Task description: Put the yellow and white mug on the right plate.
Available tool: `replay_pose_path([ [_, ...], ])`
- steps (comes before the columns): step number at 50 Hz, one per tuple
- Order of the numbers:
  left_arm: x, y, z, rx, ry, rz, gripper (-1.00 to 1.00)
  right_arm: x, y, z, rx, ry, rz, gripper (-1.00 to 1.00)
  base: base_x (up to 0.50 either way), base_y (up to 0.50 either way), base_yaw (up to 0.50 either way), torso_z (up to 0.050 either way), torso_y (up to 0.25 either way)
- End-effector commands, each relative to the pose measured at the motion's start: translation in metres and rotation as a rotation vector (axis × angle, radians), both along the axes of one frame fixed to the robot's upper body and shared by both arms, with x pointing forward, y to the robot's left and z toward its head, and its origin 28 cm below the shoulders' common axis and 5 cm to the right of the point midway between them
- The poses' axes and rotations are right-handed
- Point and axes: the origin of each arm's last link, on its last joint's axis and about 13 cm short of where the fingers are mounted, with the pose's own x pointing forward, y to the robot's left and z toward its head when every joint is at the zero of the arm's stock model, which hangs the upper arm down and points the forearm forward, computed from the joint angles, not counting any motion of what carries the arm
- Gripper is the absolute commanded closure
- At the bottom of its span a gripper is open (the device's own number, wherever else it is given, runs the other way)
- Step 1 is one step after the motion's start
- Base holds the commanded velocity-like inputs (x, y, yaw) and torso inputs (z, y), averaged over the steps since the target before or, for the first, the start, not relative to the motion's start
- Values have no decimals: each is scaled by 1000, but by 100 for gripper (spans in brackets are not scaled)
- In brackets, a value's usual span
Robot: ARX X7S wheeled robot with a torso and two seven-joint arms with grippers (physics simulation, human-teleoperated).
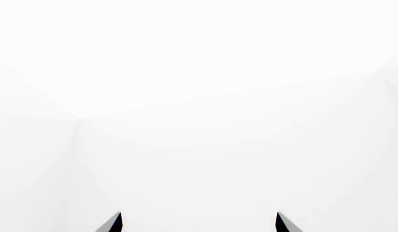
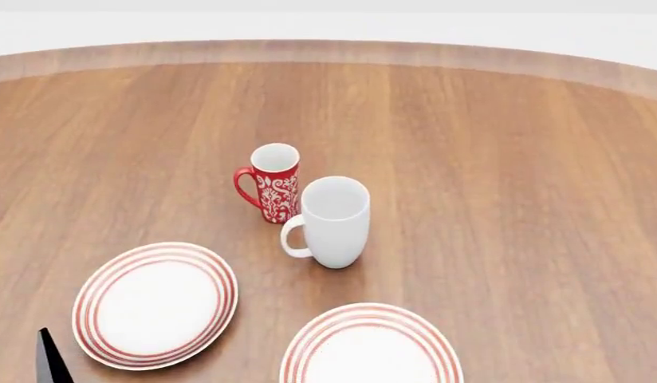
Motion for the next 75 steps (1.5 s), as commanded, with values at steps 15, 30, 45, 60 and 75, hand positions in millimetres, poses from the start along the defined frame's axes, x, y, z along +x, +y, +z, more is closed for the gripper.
replay_pose_path([
  [15,1,0,-1,20,18,9,-100,6,24,-3,-52,110,145,-100,0,0,0,0,0],
  [30,-2,0,4,16,-12,5,-100,13,44,2,-41,90,166,-100,0,0,0,0,0],
  [45,-8,-1,15,9,-20,-2,-100,17,57,5,-16,100,172,-100,0,0,0,0,0],
  [60,-12,-4,16,6,-36,-31,-100,19,66,7,10,104,159,-100,0,0,0,0,0],
  [75,-13,-6,12,10,-33,-43,-100,13,75,-14,-27,113,201,-100,0,0,0,0,0],
])
